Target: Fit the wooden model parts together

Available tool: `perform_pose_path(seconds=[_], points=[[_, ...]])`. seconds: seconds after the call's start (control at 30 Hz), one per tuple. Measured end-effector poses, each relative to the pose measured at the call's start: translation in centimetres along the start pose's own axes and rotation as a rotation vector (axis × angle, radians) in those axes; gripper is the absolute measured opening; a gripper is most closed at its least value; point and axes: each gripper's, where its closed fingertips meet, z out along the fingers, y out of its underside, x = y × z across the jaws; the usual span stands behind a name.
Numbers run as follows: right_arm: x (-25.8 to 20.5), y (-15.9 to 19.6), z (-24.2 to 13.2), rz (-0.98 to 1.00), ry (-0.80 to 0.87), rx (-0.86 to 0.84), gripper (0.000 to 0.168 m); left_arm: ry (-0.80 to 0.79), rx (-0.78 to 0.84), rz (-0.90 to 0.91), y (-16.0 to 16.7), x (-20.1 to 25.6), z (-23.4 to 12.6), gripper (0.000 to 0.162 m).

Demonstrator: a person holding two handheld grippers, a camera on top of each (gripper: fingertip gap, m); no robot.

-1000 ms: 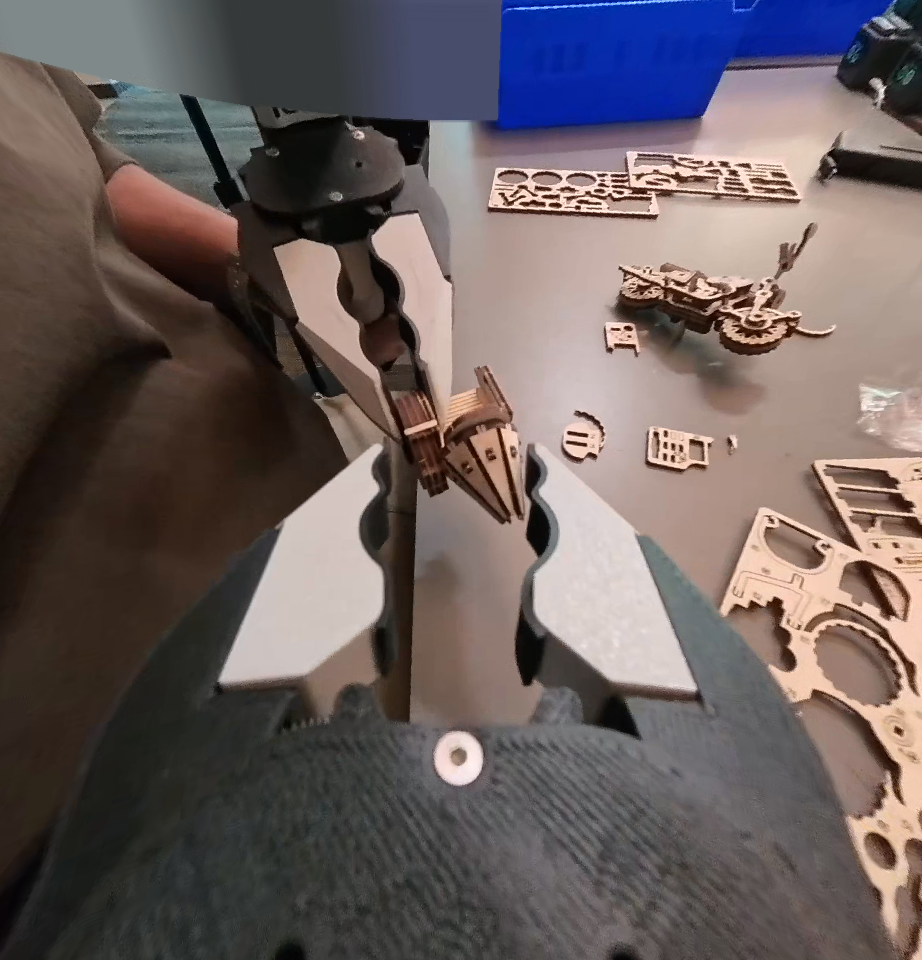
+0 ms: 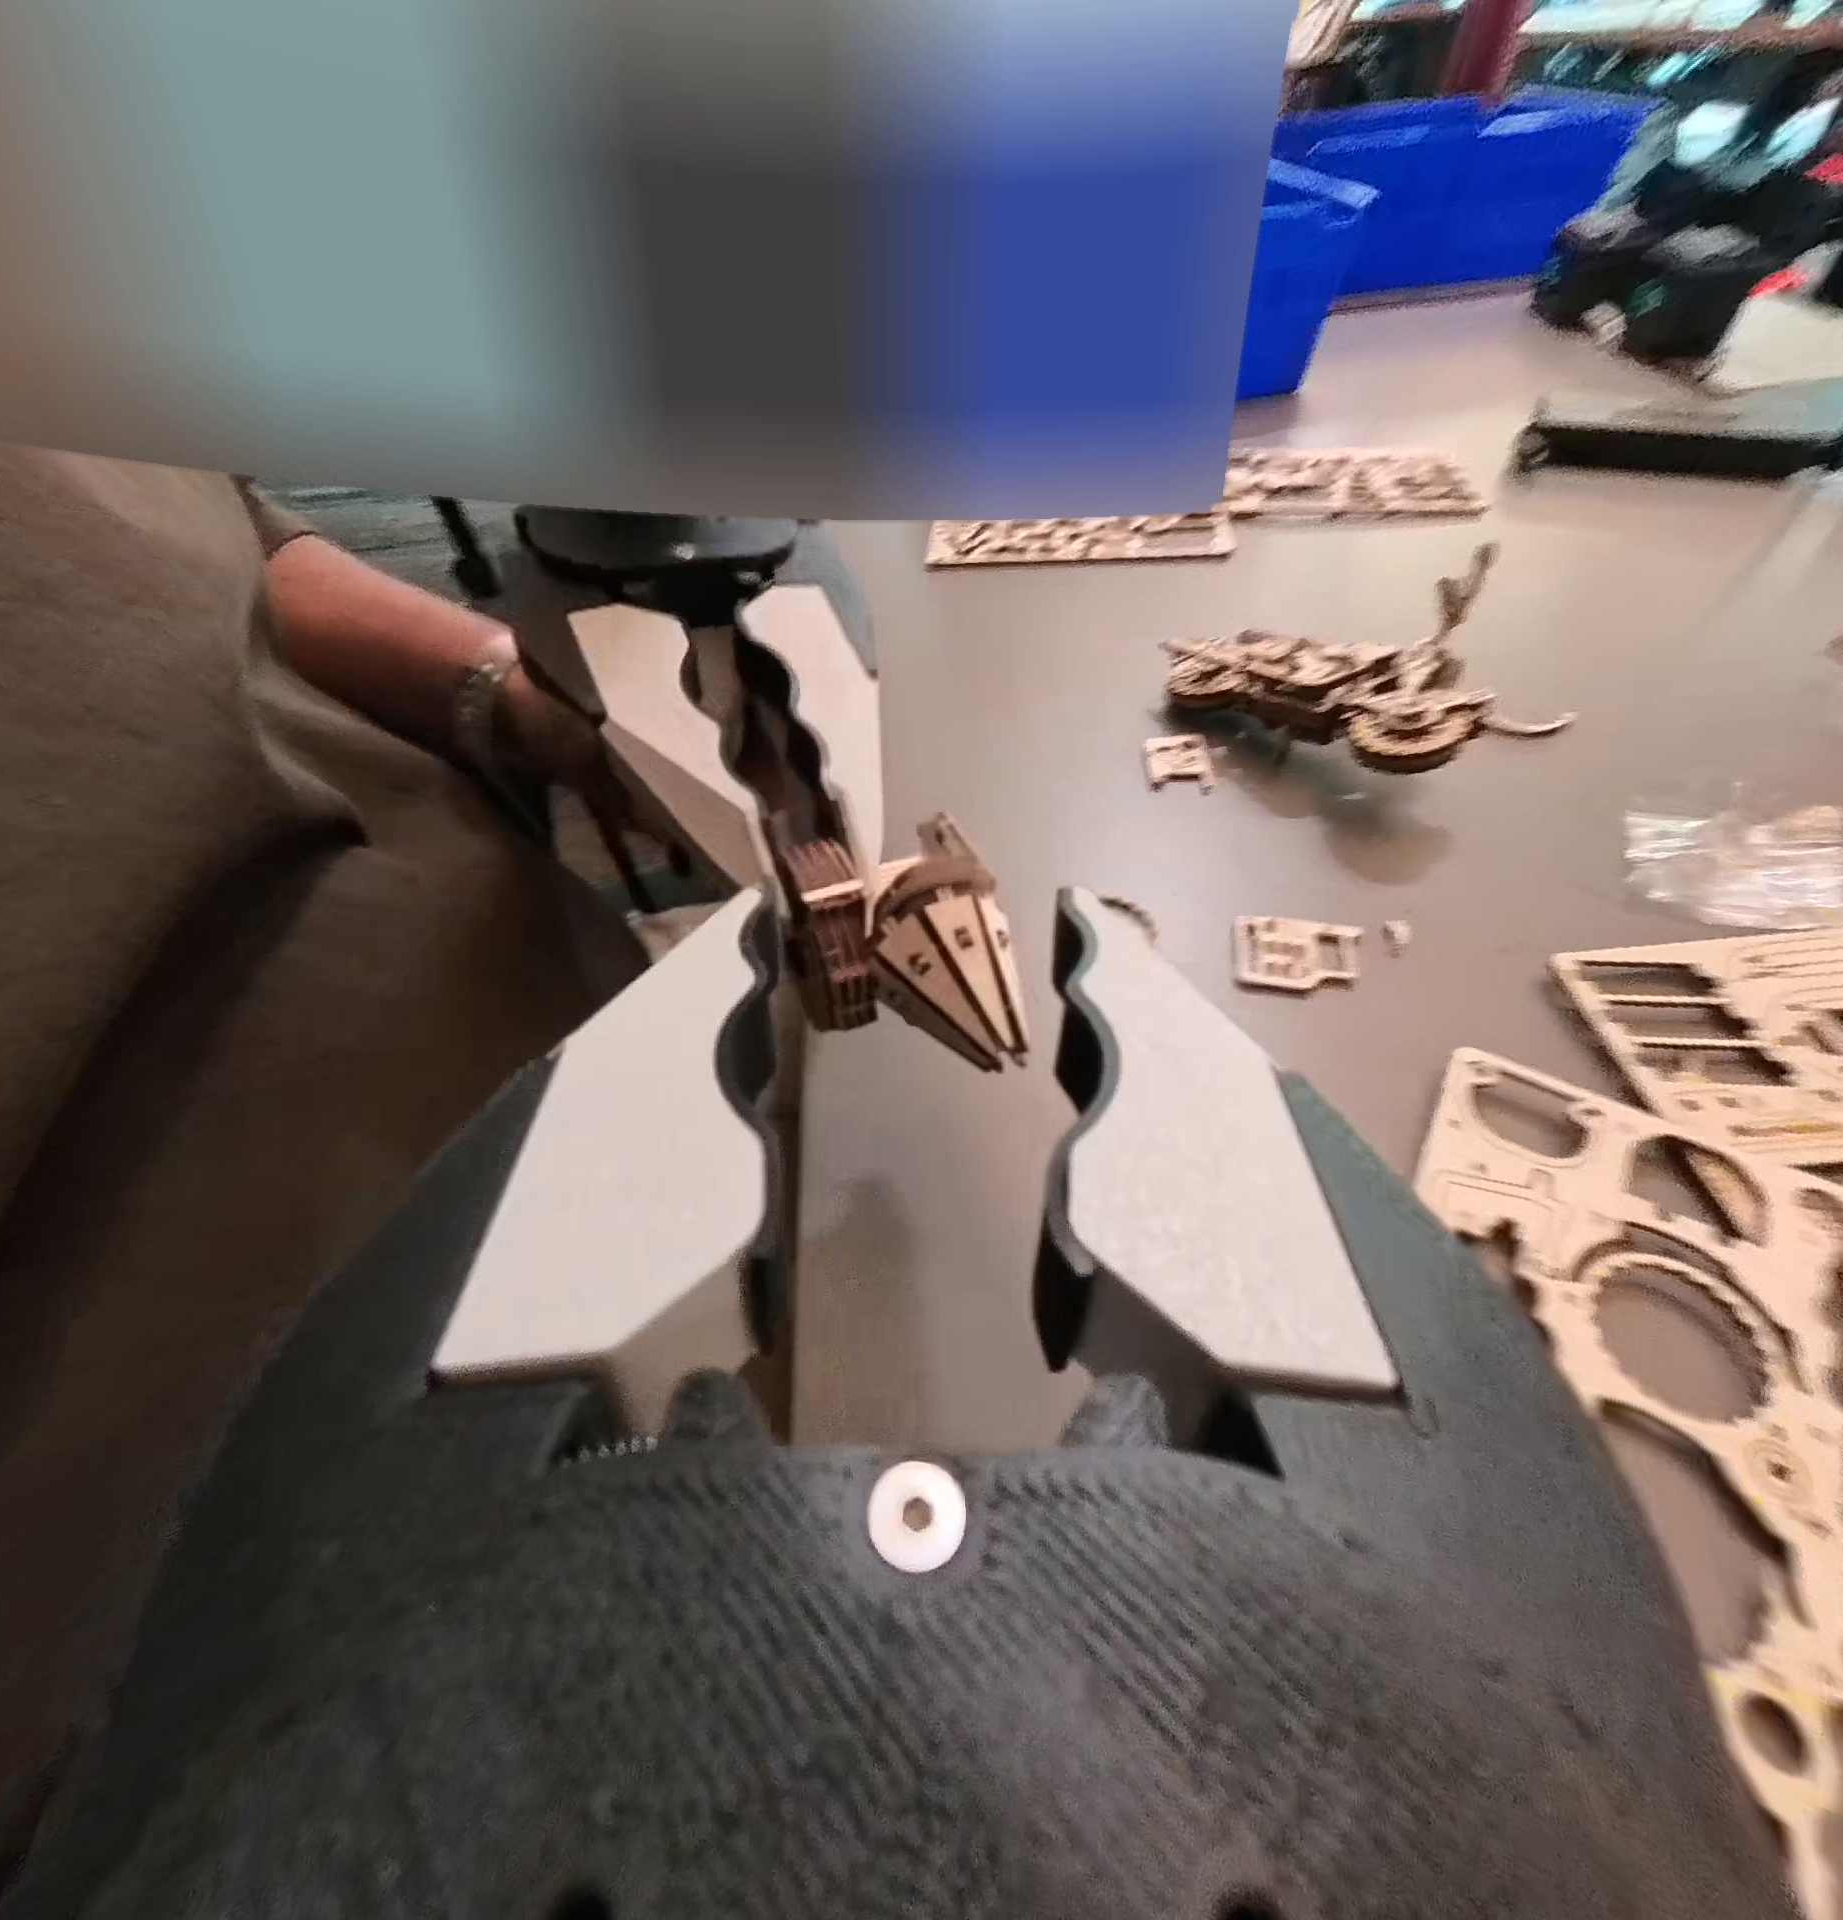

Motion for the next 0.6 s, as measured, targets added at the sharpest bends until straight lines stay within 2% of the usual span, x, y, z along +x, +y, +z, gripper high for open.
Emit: perform_pose_path(seconds=[0.13, 0.23, 0.3, 0.4, 0.5, 0.6], points=[[2.5, -0.5, -1.2, -0.036, 0.129, 0.057, 0.053, -0.024, 0.128, -0.335, -0.9, -2.7, -0.7, 0.009], [3.1, -0.2, -1.4, 0.003, 0.140, 0.068, 0.053, 0.040, 0.248, -0.556, -1.8, -3.7, -1.5, 0.009], [3.2, -0.2, -1.4, 0.022, 0.138, 0.077, 0.053, 0.058, 0.308, -0.632, -2.1, -4.4, -2.1, 0.009], [3.0, -0.1, -1.2, 0.008, 0.140, 0.074, 0.053, 0.052, 0.319, -0.629, -2.2, -4.6, -2.3, 0.009], [2.6, -0.1, -0.9, -0.053, 0.155, 0.059, 0.050, 0.054, 0.301, -0.547, -2.5, -4.0, -2.1, 0.009], [1.9, -0.1, -0.3, -0.054, 0.137, 0.053, 0.054, 0.076, 0.299, -0.471, -2.9, -3.1, -1.9, 0.009]])
